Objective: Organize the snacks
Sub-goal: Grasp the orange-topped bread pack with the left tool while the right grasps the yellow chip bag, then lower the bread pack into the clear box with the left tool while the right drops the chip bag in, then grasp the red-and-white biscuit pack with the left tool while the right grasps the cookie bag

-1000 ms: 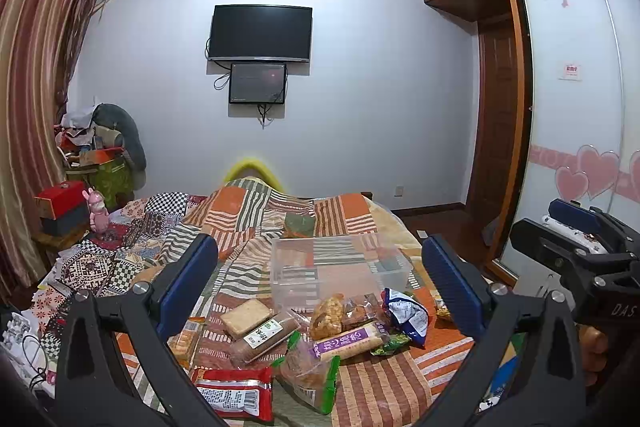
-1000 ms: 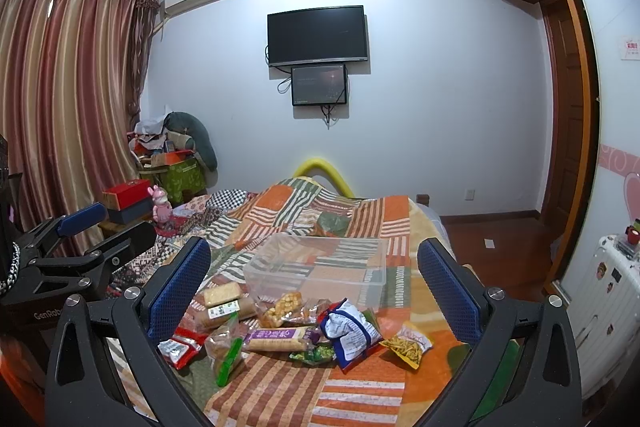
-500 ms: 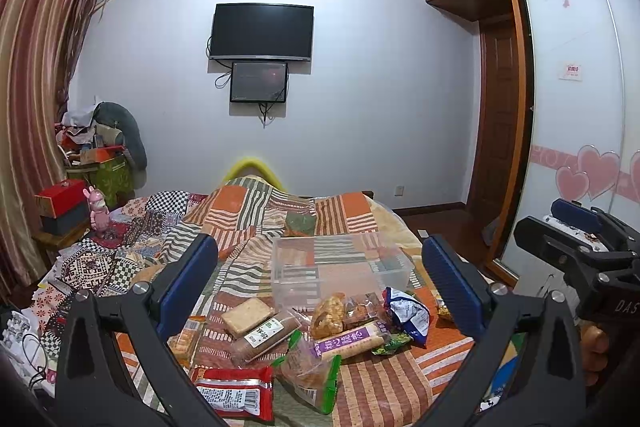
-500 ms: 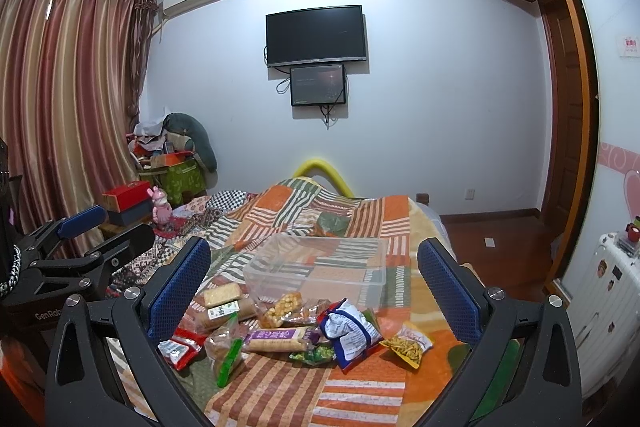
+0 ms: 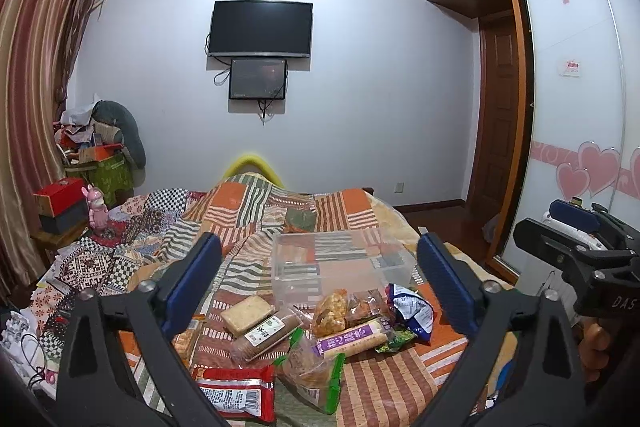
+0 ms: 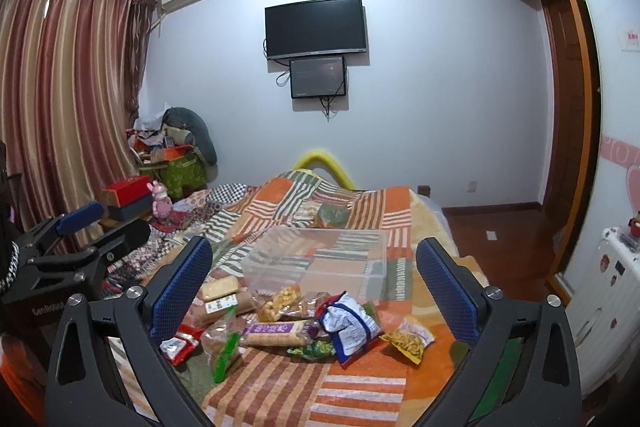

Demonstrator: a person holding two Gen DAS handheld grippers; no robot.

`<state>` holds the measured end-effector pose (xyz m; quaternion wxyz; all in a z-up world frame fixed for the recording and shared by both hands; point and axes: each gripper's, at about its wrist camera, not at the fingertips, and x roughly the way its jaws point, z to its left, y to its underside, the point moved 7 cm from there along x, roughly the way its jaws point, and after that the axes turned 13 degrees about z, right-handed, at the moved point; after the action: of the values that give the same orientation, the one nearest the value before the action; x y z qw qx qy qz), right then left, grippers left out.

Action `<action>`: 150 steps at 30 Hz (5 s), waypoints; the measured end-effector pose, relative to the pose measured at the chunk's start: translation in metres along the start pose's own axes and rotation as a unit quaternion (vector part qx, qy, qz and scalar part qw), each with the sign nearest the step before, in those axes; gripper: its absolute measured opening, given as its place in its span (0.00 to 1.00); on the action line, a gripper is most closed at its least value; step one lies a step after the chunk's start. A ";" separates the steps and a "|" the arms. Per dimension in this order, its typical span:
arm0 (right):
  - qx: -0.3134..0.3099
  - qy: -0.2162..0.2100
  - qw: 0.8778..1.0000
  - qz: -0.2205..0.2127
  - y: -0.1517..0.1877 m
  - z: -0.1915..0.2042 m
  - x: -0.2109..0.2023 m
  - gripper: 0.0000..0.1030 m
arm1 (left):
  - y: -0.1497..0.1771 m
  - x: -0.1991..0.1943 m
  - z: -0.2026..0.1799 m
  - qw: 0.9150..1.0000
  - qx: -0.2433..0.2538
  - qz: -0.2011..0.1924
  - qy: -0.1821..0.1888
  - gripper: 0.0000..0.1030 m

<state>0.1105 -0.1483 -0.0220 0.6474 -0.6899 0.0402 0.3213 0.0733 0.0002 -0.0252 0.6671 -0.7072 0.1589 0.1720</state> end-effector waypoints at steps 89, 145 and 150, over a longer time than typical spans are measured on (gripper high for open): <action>0.083 -0.008 0.982 0.169 0.001 -0.092 0.160 0.19 | -0.007 0.230 0.079 0.977 -0.002 0.208 0.055 0.33; 0.008 -0.042 0.978 0.203 -0.004 -0.053 0.154 0.50 | 0.004 0.228 0.069 0.965 0.032 0.260 0.022 0.83; 0.007 -0.042 0.979 0.201 0.010 -0.048 0.130 0.51 | 0.032 0.191 0.089 0.962 0.023 0.272 0.010 0.88</action>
<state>0.2274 -0.1466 -0.0970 0.5752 -0.6492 0.1537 0.4733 0.2260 0.0885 -0.1456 0.6094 -0.6236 0.3556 0.3367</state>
